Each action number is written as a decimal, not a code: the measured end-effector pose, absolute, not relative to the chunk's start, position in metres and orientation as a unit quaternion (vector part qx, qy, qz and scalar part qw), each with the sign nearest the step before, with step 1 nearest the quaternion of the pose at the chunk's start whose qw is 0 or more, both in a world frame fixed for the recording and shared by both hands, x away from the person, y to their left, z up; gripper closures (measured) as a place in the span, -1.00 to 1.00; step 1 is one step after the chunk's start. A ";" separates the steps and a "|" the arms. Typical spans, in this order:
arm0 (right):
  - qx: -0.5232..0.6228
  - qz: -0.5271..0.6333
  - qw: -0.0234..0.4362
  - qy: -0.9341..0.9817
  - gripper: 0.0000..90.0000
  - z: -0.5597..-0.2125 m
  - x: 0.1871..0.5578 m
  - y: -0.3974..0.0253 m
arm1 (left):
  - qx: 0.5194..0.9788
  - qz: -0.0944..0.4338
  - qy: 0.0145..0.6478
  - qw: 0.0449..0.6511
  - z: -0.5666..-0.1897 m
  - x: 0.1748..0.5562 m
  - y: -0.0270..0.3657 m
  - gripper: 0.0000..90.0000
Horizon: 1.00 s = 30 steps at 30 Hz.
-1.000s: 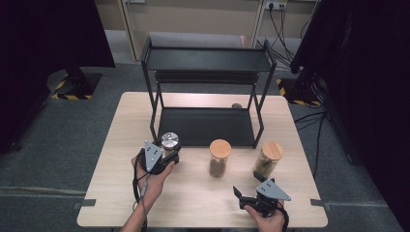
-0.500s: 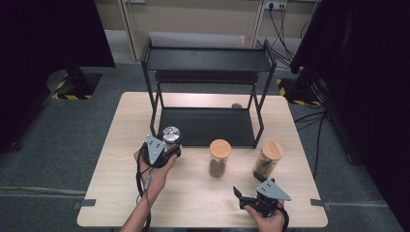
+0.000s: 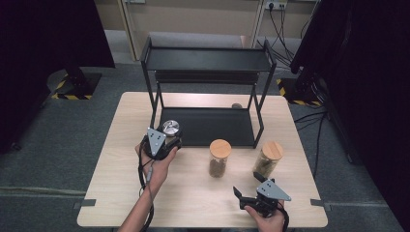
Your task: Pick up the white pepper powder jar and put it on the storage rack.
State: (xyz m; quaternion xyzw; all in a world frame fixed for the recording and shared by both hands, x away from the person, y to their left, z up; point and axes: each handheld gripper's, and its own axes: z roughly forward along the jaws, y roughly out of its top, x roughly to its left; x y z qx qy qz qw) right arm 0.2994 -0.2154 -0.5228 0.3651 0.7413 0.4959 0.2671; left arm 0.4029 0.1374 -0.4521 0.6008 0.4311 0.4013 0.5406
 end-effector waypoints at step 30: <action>0.364 0.497 0.266 0.741 -0.87 -0.523 0.299 -0.216 | 0.603 0.410 0.446 0.519 -0.458 0.443 0.130 -0.22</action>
